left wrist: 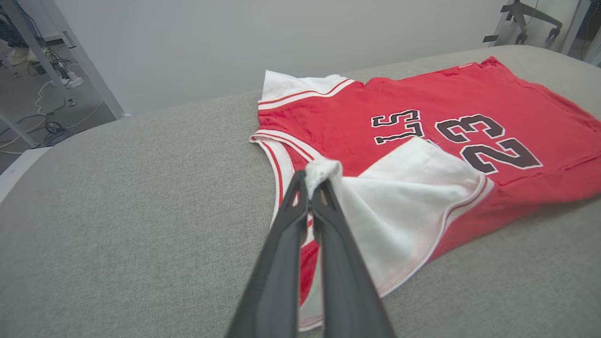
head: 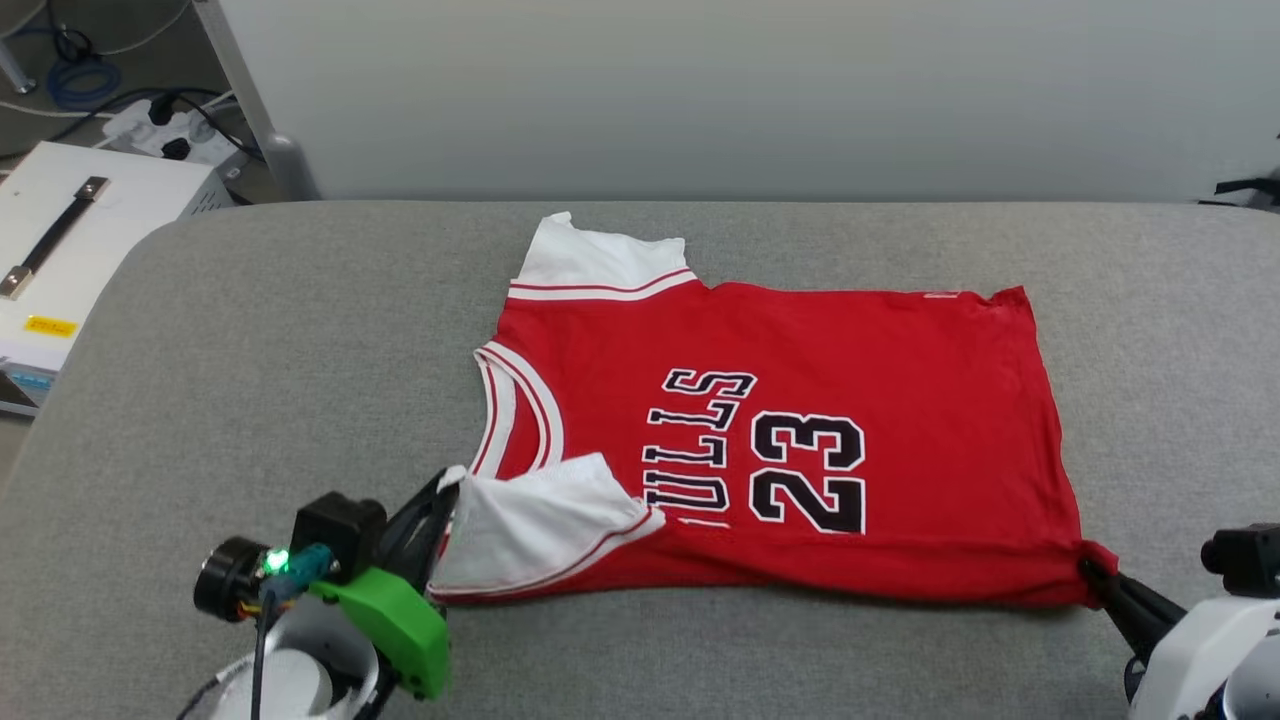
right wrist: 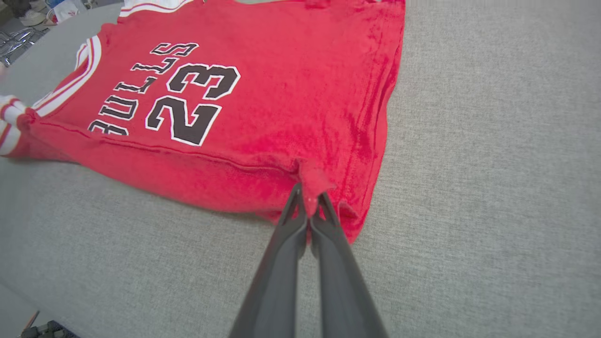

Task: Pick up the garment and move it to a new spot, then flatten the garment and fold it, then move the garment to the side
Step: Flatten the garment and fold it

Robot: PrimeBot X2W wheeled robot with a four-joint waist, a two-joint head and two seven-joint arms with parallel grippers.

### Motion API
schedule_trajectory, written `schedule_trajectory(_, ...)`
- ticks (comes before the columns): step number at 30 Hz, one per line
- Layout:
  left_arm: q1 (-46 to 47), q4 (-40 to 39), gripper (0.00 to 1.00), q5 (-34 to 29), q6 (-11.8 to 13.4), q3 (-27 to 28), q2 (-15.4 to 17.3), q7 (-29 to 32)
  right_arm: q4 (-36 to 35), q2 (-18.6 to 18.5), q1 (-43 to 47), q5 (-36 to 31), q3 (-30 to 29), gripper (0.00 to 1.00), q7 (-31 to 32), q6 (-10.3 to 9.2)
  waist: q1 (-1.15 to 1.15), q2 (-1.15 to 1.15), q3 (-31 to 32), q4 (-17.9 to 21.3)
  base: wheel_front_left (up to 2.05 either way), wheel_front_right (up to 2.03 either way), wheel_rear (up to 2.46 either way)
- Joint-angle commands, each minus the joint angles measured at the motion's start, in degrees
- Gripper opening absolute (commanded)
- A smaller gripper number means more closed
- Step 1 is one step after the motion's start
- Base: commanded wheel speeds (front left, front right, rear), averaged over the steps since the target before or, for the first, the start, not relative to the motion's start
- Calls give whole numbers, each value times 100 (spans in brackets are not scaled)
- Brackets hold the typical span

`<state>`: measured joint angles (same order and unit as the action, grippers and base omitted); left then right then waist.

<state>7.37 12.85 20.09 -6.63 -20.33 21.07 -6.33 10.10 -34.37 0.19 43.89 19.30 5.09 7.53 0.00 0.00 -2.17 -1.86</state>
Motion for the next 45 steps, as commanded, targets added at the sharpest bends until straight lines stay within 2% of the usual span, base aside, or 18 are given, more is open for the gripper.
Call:
schedule_trajectory(1, 325, 108, 0, -33, -37, -31, 86, -21, -31, 38, -209, -50, -20, 0, 28, -4, 0, 0, -287, 133, 0, 0, 0)
schedule_trajectory(9, 1606, 1011, 0, 72, -81, -493, 229, -161, 198, 147, -975, -113, 35, 0, 79, -4, 0, 0, -961, 315, 0, 0, 0)
schedule_trajectory(17, 2496, 1969, 0, 298, -84, -1087, 296, -524, 685, 225, -1722, -133, 212, 0, 4, -4, 0, 0, -1437, 417, 0, 0, 0)
schedule_trajectory(31, 3138, 3120, 0, 640, -85, -1860, 145, -847, 1460, 354, -2269, -90, 537, 0, -215, -4, 0, 0, -1666, 352, 0, 0, 0)
schedule_trajectory(32, 3158, 3165, 0, 637, -85, -1885, 141, -852, 1493, 363, -2275, -59, 545, 2, -227, -4, 0, 0, -1647, 345, 0, 0, 0)
schedule_trajectory(33, 3167, 3209, 36, 647, -85, -1914, 121, -857, 1521, 363, -2275, -32, 559, 30, -245, -4, 0, 0, -1616, 333, 0, 0, 0)
schedule_trajectory(34, 3179, 3221, 100, 647, -85, -1919, 110, -860, 1524, 353, -2271, -24, 563, 89, -284, -4, 0, 0, -1589, 320, 0, 0, 0)
schedule_trajectory(35, 3181, 3130, 100, 639, -85, -1826, 114, -864, 1481, 319, -2217, 22, 521, 100, -450, -4, 0, 0, -1458, 263, 0, 0, 0)
schedule_trajectory(38, 3125, 3004, 100, 660, -85, -1749, 164, -865, 1372, 241, -2063, 6, 446, 100, -628, -4, 0, 0, -1265, 188, 0, 0, 0)
schedule_trajectory(40, 3067, 2852, 100, 744, -85, -1757, 347, -865, 1154, 169, -1802, -30, 256, 100, -810, -4, 0, 0, -1007, 120, 0, 0, 0)
schedule_trajectory(45, 3178, 2646, 100, 1177, -85, -2047, 595, -665, 816, 149, -1502, -160, -98, 100, -864, -4, 0, 0, -771, 41, 0, 0, 0)
